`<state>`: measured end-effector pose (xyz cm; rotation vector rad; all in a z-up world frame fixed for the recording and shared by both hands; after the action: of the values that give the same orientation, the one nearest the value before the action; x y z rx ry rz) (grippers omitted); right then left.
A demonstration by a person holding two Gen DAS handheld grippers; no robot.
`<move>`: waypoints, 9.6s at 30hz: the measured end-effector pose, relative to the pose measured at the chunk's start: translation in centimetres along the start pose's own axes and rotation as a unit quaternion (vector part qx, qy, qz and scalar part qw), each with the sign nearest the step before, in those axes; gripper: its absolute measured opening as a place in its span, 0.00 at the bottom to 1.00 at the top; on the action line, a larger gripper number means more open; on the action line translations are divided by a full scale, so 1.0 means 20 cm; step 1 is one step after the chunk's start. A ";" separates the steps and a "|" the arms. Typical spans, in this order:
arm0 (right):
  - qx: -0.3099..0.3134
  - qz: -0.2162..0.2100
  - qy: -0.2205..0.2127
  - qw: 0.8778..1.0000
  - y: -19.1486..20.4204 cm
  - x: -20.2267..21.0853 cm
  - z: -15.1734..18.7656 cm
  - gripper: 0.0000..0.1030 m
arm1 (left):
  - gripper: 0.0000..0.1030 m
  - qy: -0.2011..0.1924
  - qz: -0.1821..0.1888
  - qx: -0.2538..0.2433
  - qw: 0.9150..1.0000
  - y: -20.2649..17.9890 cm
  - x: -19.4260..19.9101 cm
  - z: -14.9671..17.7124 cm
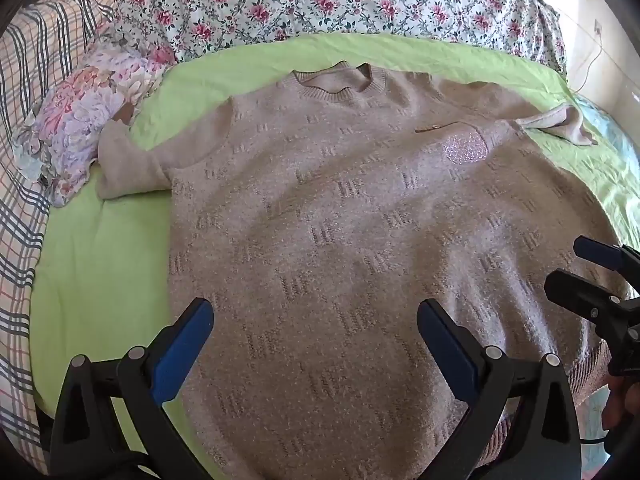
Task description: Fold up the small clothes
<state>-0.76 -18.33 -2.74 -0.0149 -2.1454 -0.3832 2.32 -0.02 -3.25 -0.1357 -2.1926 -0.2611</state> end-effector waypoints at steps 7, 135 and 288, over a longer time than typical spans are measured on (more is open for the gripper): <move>0.001 0.001 -0.003 1.000 -0.03 0.00 -0.02 0.99 | 0.99 0.000 -0.001 0.003 1.000 0.00 0.00 -0.01; 0.000 -0.241 0.101 0.965 0.43 -0.83 -0.93 0.21 | 0.99 -0.005 0.153 0.157 0.976 0.39 -0.29 -0.30; -0.195 -0.235 -0.152 0.940 -0.30 -0.29 -1.08 0.08 | 0.32 0.000 -0.068 0.180 0.981 0.74 -0.59 -0.24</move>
<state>19.11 -29.31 2.30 0.2314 -2.3277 -1.1487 16.00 13.22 -7.91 0.2173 -2.2131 0.0637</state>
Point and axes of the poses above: each gripper's, at about its wrist camera, not at the fingertips, and x roughly against the way its jaws point, y to its left, z to its underside, the point moved 4 cm from there along -x, roughly the way its jaws point, and after that the axes turned 6 degrees about -x, right-handed, at the moved point
